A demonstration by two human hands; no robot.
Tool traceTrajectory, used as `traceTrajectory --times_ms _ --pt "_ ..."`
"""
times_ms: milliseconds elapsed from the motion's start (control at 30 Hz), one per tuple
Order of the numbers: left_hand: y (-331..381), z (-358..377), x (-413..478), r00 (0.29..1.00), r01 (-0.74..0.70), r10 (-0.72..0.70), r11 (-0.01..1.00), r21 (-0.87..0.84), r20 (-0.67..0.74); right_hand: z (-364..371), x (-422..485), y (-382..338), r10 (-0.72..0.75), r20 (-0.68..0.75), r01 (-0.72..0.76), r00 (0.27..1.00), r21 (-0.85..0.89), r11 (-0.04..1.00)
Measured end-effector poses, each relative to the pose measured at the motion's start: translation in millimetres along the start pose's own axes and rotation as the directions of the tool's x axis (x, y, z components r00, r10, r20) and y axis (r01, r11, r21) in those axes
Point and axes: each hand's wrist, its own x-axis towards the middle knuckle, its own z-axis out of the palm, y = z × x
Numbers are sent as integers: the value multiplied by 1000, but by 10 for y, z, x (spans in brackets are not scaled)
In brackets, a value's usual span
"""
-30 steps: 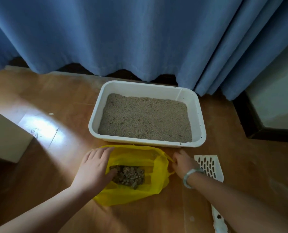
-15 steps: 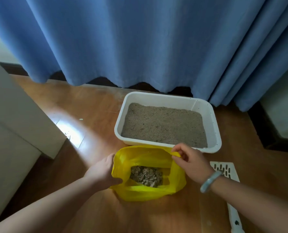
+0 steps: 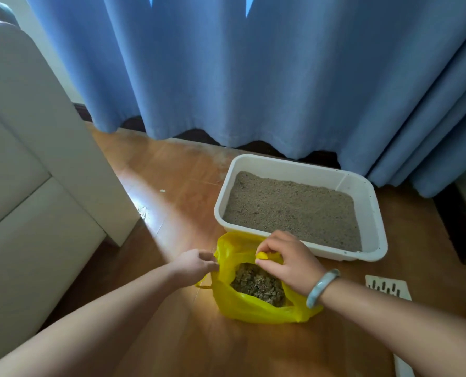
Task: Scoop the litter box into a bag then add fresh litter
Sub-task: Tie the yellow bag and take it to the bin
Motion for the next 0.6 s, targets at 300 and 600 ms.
traceTrajectory --times_ms 300,600 --pt "-151 229 -121 949 313 -299 875 -370 96 78 0 30 78 10 -79 997 62 995" --pt "-68 254 8 928 65 -291 739 -671 -231 158 11 71 91 11 -92 996 122 988"
